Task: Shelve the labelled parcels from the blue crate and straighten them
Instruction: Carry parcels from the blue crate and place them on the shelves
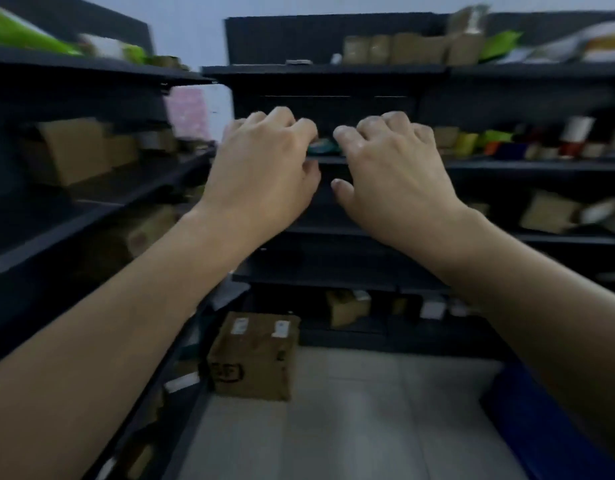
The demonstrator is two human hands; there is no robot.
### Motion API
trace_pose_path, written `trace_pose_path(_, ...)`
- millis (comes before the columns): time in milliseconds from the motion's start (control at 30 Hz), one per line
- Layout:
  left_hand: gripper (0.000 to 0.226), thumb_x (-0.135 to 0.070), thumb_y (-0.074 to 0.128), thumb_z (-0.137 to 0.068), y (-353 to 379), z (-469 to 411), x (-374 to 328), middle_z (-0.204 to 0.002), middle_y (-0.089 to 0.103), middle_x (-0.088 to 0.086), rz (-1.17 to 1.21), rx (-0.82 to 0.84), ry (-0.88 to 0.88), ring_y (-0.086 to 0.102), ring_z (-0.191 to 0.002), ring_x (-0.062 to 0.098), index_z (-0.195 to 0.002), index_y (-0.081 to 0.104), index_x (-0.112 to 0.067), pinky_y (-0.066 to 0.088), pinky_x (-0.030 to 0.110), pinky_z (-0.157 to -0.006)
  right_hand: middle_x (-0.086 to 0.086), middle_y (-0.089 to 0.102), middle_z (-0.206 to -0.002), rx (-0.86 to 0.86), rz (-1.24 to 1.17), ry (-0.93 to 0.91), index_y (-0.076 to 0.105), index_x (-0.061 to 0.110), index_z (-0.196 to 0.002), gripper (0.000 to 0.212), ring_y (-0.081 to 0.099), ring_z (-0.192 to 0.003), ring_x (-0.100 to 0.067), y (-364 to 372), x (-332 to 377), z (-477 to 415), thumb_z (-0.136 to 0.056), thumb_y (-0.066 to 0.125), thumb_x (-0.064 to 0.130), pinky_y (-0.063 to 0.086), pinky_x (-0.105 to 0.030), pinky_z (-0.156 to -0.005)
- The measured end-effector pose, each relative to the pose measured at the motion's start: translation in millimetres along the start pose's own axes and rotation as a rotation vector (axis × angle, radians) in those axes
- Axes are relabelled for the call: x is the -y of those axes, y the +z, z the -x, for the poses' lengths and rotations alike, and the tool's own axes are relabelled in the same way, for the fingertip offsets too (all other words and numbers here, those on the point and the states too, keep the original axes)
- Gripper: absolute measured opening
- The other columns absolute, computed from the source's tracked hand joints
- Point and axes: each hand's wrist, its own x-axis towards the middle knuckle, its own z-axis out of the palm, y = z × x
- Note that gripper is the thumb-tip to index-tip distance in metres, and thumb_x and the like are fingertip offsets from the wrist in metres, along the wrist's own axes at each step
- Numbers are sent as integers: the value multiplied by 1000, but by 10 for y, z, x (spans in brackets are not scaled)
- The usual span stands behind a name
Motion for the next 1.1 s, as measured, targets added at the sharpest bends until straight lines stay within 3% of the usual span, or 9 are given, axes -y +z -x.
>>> trace_pose_path(233,32,-26,52,-92,1060,-821,-1710,-114,62,14,339,8,328,58,-102,33,-117,61,-9,43,45,-89,-15,52,-129,192,313,424,48,11,-127,43,41,-123,-35,91,-1737,796,-91,56,32,34,-47,-99)
trace_pose_path(567,32,-23,51,-92,2006,-1456,-3594,-115,62,14,779,46,693,58,-104,32,-117,62,-7,44,46,-92,-16,57,-124,309,680,881,54,11,-123,39,44,-121,-37,104,-3215,1577,-91,55,32,33,-47,-96)
trace_pose_path(800,33,-22,56,-91,2717,-1822,-4503,-117,63,13,955,143,805,59,-103,31,-121,61,-8,43,42,-90,-14,57,-128,336,758,1088,53,14,-129,43,46,-121,-35,409,-4071,1822,-91,55,35,35,-47,-98)
trace_pose_path(967,31,-23,54,-92,3034,-1833,-5268,-120,62,10,1075,237,870,57,-108,27,-120,61,-10,38,40,-96,-13,58,-125,428,797,1233,52,12,-131,46,48,-118,-34,481,-4546,2376,-92,54,36,36,-44,-95)
trace_pose_path(1100,33,-25,54,-92,3232,-1748,-5997,-122,62,8,1142,315,921,57,-104,26,-123,60,-12,42,40,-93,-14,59,-123,479,802,1348,54,11,-128,45,48,-117,-34,500,-5052,2890,-92,54,37,37,-45,-94)
